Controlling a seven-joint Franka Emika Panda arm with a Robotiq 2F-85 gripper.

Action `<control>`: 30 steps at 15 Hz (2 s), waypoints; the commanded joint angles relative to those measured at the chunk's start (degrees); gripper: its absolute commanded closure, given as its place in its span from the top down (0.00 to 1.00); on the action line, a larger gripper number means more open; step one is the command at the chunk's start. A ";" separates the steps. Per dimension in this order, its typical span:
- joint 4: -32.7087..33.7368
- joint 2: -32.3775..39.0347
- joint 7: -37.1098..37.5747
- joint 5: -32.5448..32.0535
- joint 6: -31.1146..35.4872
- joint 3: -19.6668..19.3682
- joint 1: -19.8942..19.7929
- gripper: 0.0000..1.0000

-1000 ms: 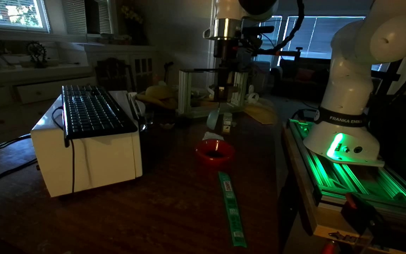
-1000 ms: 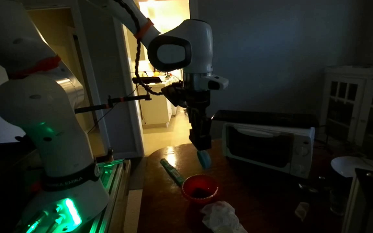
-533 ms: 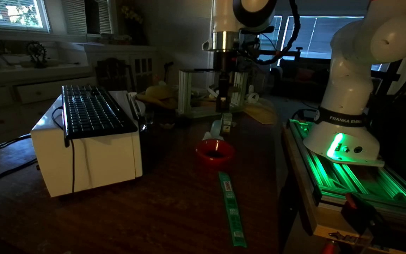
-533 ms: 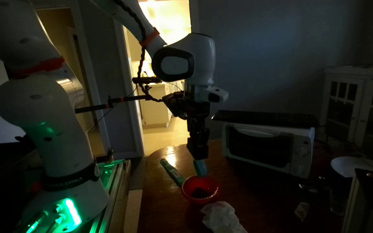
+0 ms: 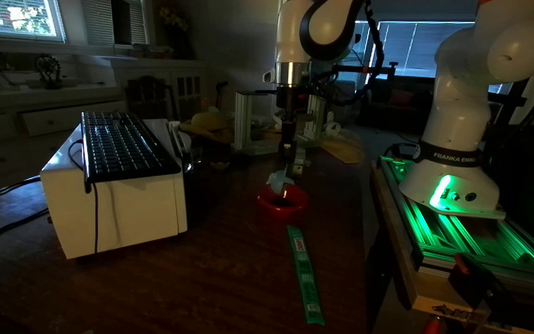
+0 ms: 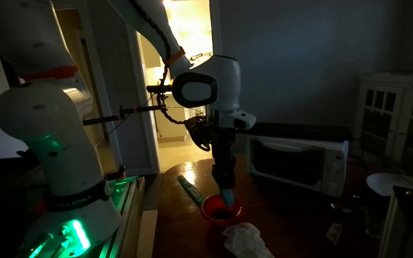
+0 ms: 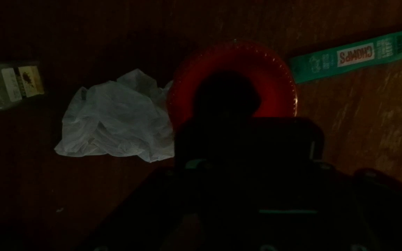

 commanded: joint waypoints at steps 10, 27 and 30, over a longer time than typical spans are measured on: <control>0.09 9.50 1.68 0.29 12.05 3.24 -0.82 0.22; 0.26 2.77 4.40 -4.47 -2.34 4.34 -0.42 0.22; -0.03 2.45 2.47 -0.12 -0.60 4.75 0.09 0.22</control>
